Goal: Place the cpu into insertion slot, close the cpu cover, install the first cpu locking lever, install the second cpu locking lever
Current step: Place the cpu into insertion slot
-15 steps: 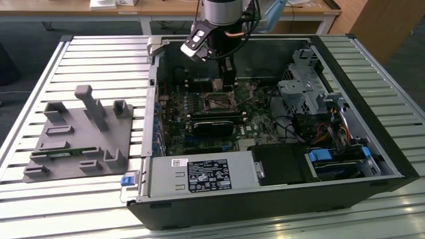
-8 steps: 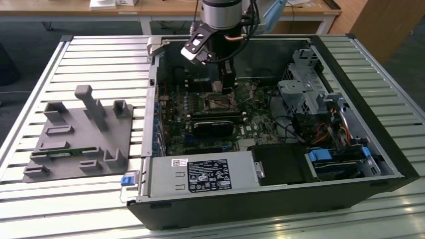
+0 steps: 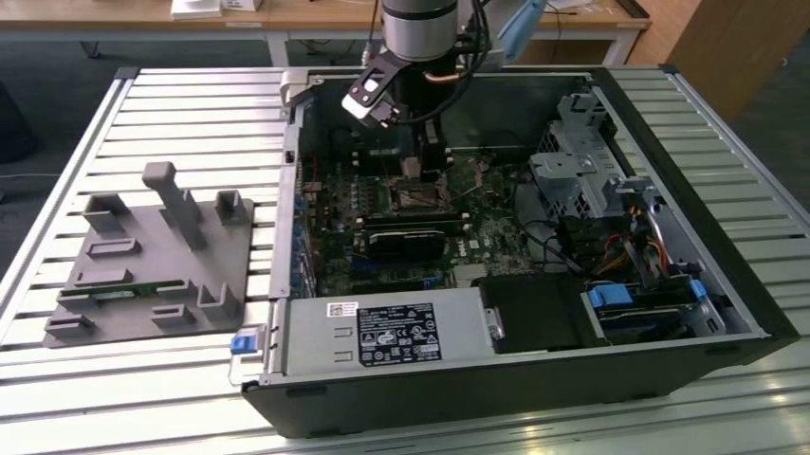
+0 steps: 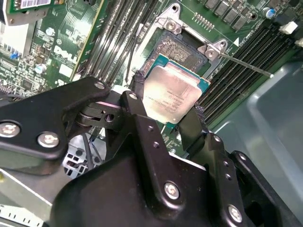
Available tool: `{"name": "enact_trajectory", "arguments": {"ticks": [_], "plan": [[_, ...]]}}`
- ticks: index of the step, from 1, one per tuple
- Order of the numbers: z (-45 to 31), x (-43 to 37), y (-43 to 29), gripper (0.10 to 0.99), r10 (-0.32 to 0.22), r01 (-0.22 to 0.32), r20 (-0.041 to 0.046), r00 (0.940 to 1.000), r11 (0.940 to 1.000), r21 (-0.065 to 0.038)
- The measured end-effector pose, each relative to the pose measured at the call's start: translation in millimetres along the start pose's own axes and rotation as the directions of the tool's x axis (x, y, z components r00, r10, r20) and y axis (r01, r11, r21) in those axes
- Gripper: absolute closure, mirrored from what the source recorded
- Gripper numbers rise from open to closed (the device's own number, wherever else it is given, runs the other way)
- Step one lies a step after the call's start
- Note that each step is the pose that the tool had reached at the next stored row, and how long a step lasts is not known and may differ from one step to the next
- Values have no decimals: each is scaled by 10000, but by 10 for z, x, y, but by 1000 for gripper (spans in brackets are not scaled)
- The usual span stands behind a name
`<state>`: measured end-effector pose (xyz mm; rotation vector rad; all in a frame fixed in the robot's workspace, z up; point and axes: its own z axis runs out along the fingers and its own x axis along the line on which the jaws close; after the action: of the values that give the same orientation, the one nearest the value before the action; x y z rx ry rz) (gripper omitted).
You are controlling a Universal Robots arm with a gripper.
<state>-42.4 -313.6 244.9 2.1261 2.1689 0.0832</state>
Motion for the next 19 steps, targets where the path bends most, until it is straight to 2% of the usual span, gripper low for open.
{"name": "enact_trajectory", "arguments": {"ticks": [19], "plan": [[273,21,-31,549,2,-2,-4,10000,10000,1]]}}
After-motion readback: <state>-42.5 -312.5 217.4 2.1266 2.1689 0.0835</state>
